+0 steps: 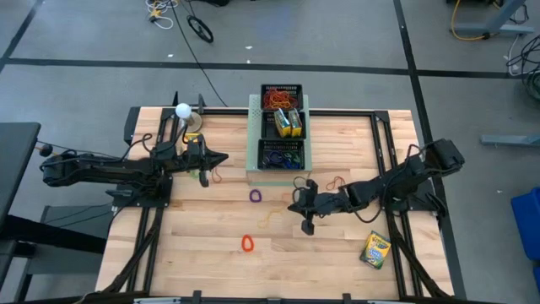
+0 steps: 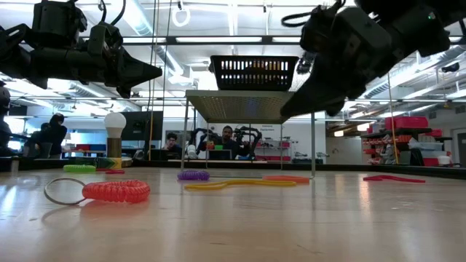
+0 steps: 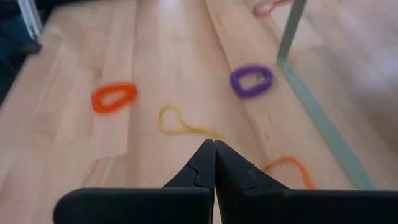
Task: Pick & Place Office Desk Supplies
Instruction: Put the orange rubber band into the top black bin on the shelf
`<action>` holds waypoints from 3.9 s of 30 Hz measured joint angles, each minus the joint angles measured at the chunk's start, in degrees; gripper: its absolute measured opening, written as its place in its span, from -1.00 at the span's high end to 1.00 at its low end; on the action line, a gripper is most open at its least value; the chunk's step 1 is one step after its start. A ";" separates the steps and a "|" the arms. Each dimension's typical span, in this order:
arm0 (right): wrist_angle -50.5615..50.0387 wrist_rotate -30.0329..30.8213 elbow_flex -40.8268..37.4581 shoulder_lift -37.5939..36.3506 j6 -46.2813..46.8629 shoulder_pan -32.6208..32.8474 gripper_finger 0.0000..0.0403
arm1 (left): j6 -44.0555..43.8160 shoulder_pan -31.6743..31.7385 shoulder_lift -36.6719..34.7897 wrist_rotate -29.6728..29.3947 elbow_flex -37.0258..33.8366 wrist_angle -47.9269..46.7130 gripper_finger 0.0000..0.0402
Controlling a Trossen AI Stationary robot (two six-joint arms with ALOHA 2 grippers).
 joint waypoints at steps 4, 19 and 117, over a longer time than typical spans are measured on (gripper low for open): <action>-0.84 -0.27 3.19 3.41 -0.13 0.07 0.98 | 0.00 0.01 0.00 0.00 0.00 0.00 0.90; -2.42 2.94 8.89 5.45 0.13 -4.26 0.98 | 0.00 0.00 0.02 0.00 0.02 -0.02 0.90; -3.70 7.66 0.16 11.09 2.44 -0.42 0.25 | -10.71 -0.02 0.01 2.05 0.02 -0.37 0.90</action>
